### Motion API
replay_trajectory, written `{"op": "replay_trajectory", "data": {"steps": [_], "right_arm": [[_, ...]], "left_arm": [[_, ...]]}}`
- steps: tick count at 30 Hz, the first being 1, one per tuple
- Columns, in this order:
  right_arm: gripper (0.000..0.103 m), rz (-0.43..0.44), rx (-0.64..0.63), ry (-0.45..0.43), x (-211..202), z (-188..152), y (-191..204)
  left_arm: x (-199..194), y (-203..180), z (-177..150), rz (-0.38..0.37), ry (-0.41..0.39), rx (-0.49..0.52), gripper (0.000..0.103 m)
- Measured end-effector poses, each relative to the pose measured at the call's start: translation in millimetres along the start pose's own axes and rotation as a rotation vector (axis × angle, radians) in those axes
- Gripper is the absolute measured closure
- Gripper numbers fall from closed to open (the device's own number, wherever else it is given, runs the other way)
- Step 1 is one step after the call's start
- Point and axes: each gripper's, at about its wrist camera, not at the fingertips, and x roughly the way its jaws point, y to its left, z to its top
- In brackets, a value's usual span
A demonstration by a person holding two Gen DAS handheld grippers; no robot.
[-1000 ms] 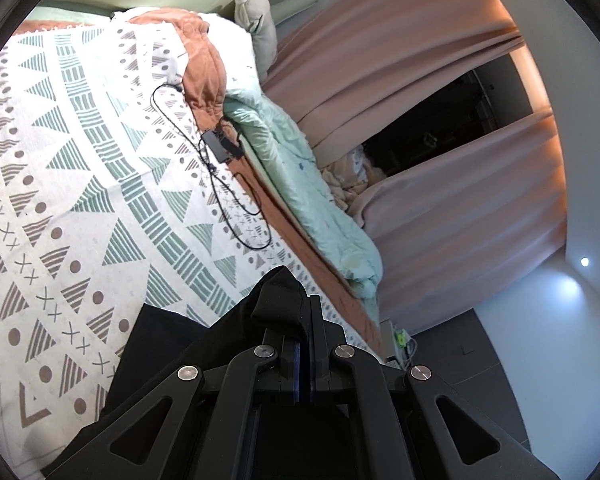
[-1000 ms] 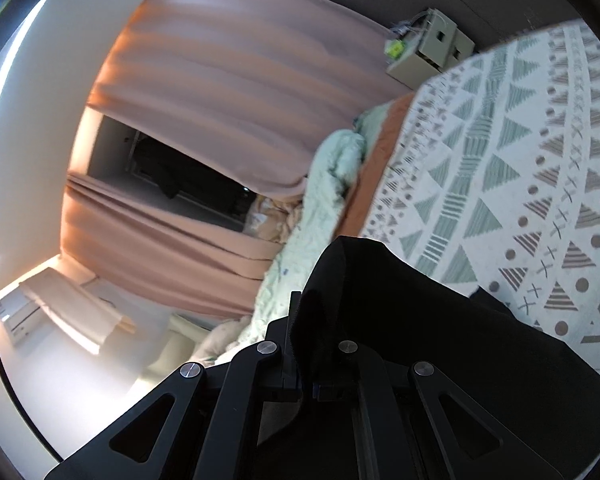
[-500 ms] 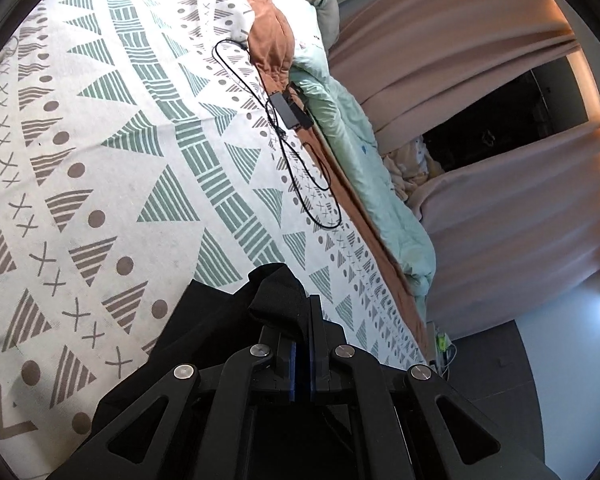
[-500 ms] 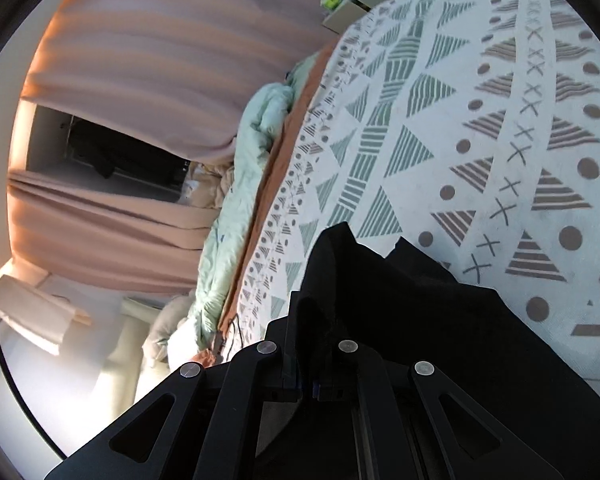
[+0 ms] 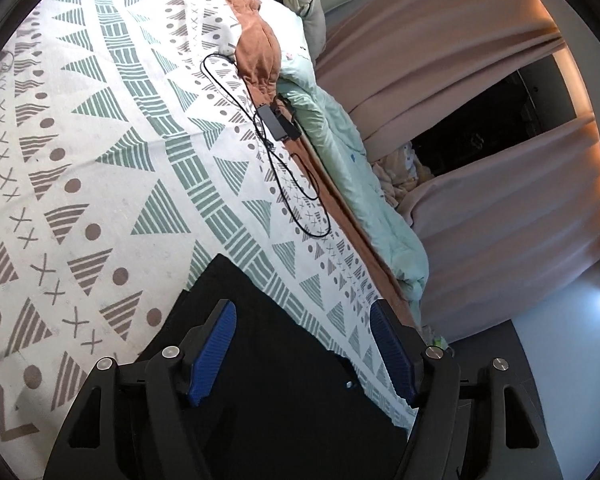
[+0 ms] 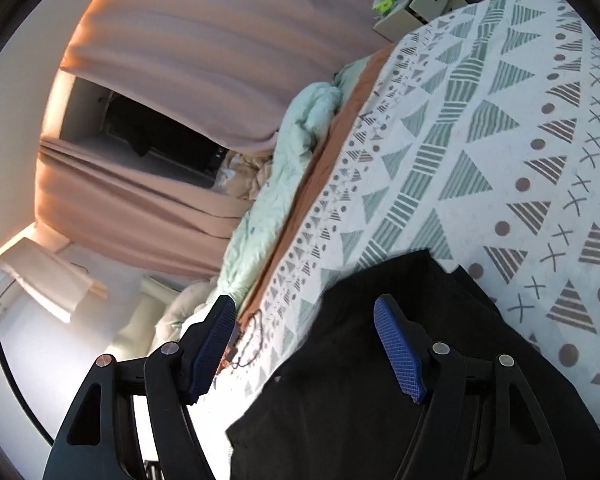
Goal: Fold large clothes
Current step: 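Open both grippers and move them to the folded jacket's edge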
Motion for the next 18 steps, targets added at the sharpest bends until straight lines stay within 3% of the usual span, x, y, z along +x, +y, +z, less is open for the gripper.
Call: {"op": "replay_trajectory", "data": {"steps": [9,13,18], "right_arm": [[0.031,-0.18,-0.078,0.066,-2,-17,0],[0.031,-0.261,-0.149,0.103,-8,-34,2],[0.031,-0.284,-0.233,0.122,-26,-50,6]], "left_arm": [[-33,26,-11,0.143,-0.023,0.079,0.033],[-47,40,-24,0.163,0.003,0.09,0.033],[-67,61,-42,0.192,0.07,0.111,0.034]]}}
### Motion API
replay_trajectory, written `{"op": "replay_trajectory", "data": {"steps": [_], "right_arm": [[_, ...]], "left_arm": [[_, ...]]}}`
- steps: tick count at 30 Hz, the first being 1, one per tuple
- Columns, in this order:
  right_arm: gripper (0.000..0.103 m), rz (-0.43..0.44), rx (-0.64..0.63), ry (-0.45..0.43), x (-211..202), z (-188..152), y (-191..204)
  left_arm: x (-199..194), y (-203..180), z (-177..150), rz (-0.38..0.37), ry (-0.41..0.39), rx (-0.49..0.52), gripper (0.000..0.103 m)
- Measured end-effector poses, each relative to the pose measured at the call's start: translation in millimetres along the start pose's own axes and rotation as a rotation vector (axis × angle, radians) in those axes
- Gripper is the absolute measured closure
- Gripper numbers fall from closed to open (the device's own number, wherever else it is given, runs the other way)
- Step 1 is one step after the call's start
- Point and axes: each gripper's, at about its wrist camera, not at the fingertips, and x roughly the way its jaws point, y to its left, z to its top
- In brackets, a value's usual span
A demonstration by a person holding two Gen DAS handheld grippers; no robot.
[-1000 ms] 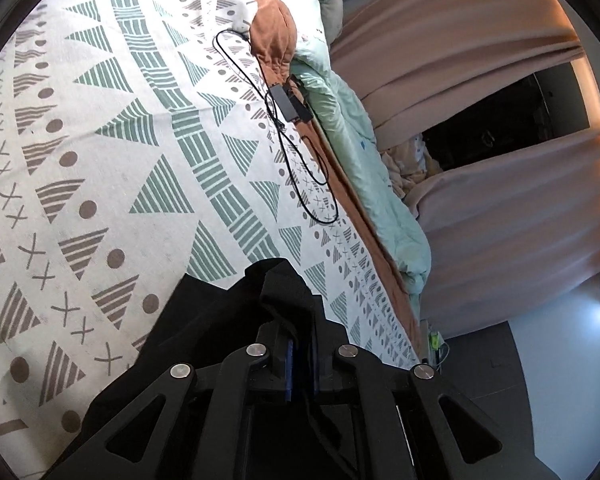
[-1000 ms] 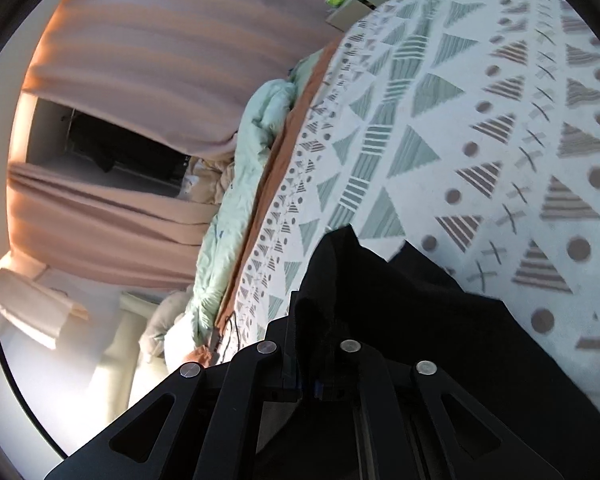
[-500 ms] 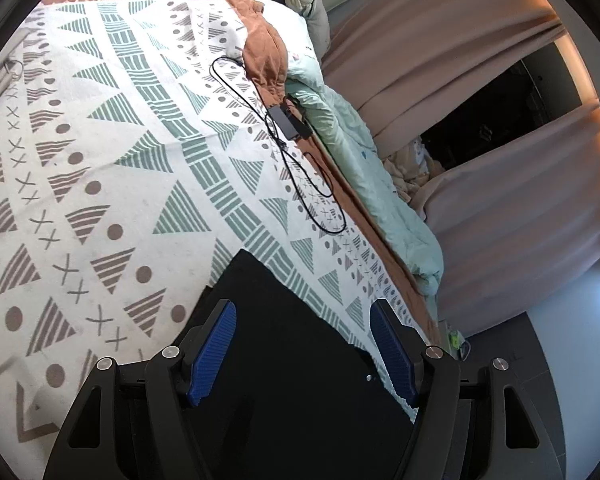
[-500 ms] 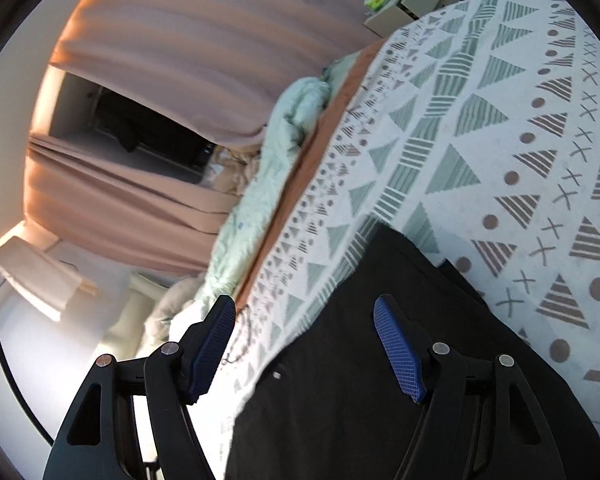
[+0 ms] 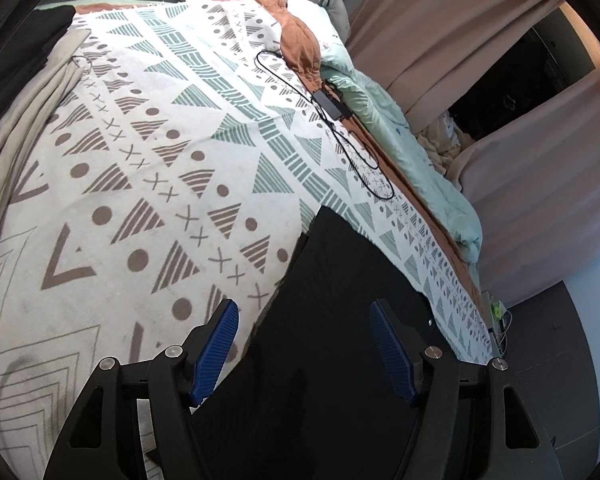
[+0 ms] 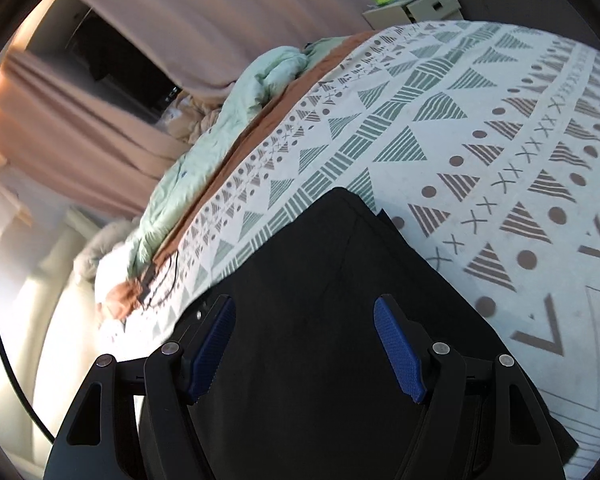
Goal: Fold large clothes
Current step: 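Open both grippers and move them to the folded jacket's edge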
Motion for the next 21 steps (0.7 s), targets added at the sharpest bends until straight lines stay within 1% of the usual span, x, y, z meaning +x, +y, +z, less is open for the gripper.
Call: {"op": "replay_trajectory", "data": {"steps": [2,4,8,13,18,21], "right_arm": [[0.031,-0.043,-0.04,0.011,-8,-11,-1],[0.031,-0.065,-0.068,0.014,-19,-22,-4],[0.031,-0.113,-0.097,0.026,-40,-38,-16],[0.031,-0.182,-0.091,0.048,-63,-56,-45],[0.031,-0.179,-0.067,0.08,-80,-67,-67],[0.031,-0.136,-0.002,0.114,-85,-76,-84]], "left_arm": [[-5,9,-10,0.019,0.031,0.025,0.035],[-11,19,-19,0.037,0.059,0.027,0.037],[-22,33,-32,0.042,0.11,0.02,0.038],[-36,40,-47,0.035,0.15,0.028,0.038],[-46,47,-60,0.039,0.185,0.029,0.039],[-48,54,-68,0.018,0.212,0.006,0.039]]}}
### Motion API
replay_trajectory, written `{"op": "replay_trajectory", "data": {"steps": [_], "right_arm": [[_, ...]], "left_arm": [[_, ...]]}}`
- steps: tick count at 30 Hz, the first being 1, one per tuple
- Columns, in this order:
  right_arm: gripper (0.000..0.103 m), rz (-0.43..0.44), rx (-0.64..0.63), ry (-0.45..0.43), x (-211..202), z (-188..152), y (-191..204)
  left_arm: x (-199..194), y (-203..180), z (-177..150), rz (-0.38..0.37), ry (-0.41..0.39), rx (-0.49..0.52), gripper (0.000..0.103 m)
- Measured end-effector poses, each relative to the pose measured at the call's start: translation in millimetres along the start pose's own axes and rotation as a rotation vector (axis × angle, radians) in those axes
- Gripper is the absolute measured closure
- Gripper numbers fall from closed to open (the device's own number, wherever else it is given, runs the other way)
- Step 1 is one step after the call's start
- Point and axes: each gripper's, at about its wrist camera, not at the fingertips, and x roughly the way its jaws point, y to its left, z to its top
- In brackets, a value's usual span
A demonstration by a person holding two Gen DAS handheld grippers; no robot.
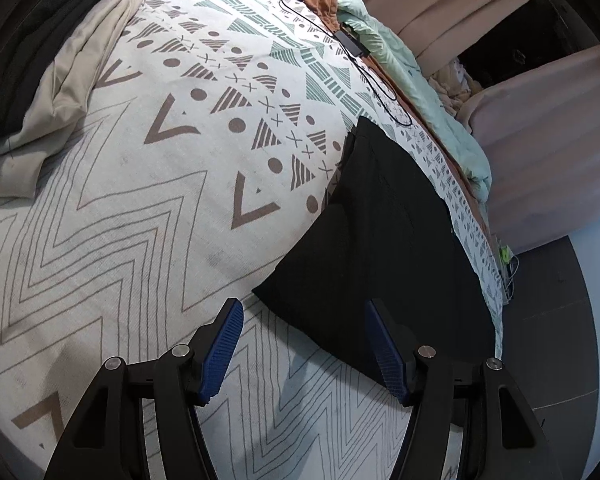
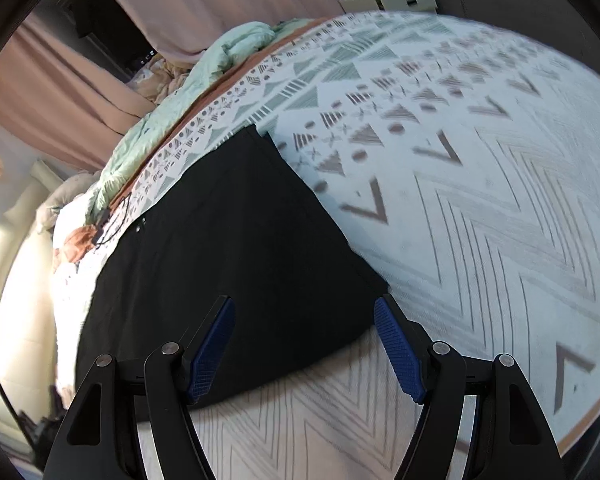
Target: Fold large clothes
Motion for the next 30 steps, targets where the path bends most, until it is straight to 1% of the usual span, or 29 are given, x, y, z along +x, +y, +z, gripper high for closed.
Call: {"op": "replay_trajectory", "data": {"steps": [1,2,4,6,7,9,11,13,15,16,17,22,25,27,30], "right_arm": [[0.031,0.023,0.028,0.016,0,-4,-8],[0.031,0.038,0.042,0.023,1,-7,-11],[0.031,0.097,0.069,0.046,3,-14,-18],[0.031,0.153,0.085,0.07,6,-21,-20],[0.034,0.175,0.089,0.082,10,-24,-21],[0.035,0.186,0.096,0.099,15,-28,-22],[0.038,0.198,0.105,0.105,22,-30,-22],[0.045,0.213,0.107,0.108,28,-30,-21],[0.047,0.223,0.11,0.108,34,-27,-18],[0.048,0.23,0.112,0.104,37,-25,-17],[0.049,0.235,0.114,0.102,40,-23,-16],[0.054,0.238,0.125,0.096,52,-15,-13],[0.055,0.244,0.121,0.086,57,-12,-13],[0.055,0.248,0.128,0.081,60,-8,-11],[0.055,0.259,0.145,0.071,64,-5,-11]], "left_arm": [[0,2,-3,-0.007,0.01,-0.009,0.039],[1,4,-6,-0.02,0.025,-0.019,0.045],[5,8,-10,-0.039,0.057,-0.032,0.052],[8,10,-12,-0.04,0.075,-0.042,0.053],[11,11,-13,-0.034,0.077,-0.044,0.053],[15,12,-14,-0.033,0.086,-0.05,0.054],[21,12,-14,-0.039,0.089,-0.051,0.058],[26,9,-11,-0.036,0.086,-0.04,0.06],[30,7,-9,-0.031,0.076,-0.031,0.062],[32,7,-7,-0.025,0.073,-0.027,0.066],[34,6,-5,-0.017,0.071,-0.024,0.067],[44,2,4,0.008,0.055,0.0,0.069],[46,2,8,0.005,0.041,-0.003,0.069],[47,5,11,-0.007,0.038,-0.028,0.068],[44,10,11,-0.045,0.039,-0.085,0.064]]}}
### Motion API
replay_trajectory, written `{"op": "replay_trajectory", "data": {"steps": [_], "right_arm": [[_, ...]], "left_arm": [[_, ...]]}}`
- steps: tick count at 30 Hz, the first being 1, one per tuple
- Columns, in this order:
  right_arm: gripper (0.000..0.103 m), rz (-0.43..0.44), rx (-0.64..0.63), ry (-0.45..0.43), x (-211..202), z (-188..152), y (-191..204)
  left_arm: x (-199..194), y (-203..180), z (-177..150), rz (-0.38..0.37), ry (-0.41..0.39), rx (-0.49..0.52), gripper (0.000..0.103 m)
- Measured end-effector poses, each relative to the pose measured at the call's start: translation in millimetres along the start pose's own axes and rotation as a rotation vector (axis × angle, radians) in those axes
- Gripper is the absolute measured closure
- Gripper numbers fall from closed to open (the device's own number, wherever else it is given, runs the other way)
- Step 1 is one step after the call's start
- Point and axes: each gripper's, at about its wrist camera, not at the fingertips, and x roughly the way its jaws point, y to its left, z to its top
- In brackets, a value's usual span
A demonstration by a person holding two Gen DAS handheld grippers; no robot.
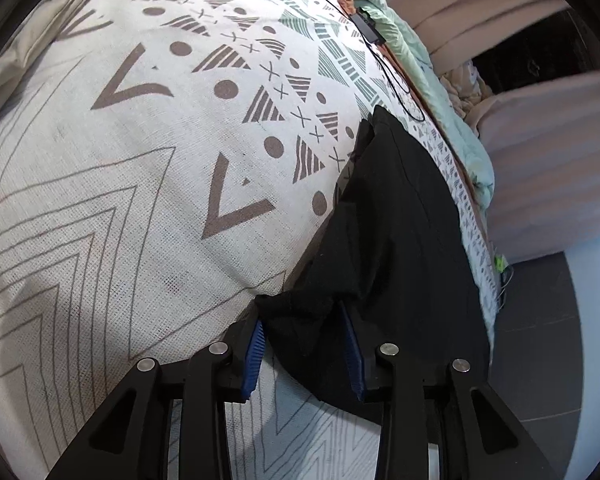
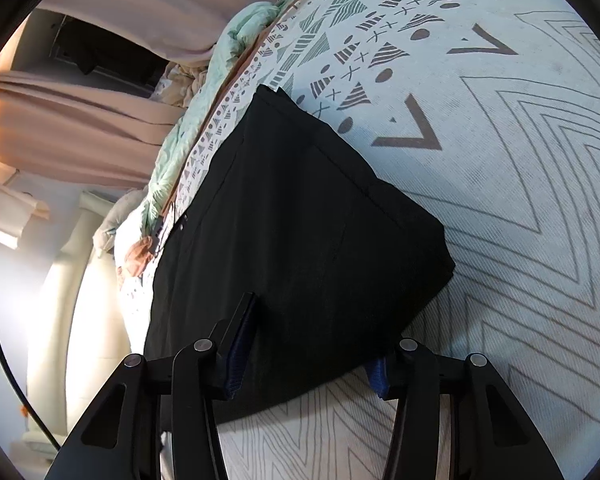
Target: Fold large clothes
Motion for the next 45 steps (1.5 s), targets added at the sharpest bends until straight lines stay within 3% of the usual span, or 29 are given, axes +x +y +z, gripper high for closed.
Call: {"op": "replay_trajectory", "data": {"steps": [5,12,20,22,26,29,36,45], "right_arm": [[0.054,0.012,0.016,-0.006,1,4,-1],[0.054,0.024,0.015,-0.011,-1,1,-1],[0.055,0.046,0.031,-0.016,-1,2,-5],[0.059,0.036,0.029,-0.024,0,2,-3],[0.074,0.039,0.036,-0.033,1,2,-3],[0.082,0.044,0.027,-0.05,-5,2,4],[0.087,0.045,0.011,-0.071,-29,-3,28],[0.087,0.028,-0.015,-0.03,-58,-30,32]], "left_arm": [[-5,2,-7,-0.084,0.046,-0.053,0.042],[-1,-6,-12,-0.073,0.048,-0.049,0.042],[9,-20,-1,-0.04,-0.062,0.032,0.043],[10,-23,0,-0.027,-0.086,0.059,0.046],[12,-25,2,-0.009,-0.093,0.059,0.078],[3,-36,2,0.005,-0.121,0.087,0.086],[-28,-51,1,0.012,-0.156,0.093,0.09],[-68,-27,-23,0.005,-0.147,0.057,0.09]]}}
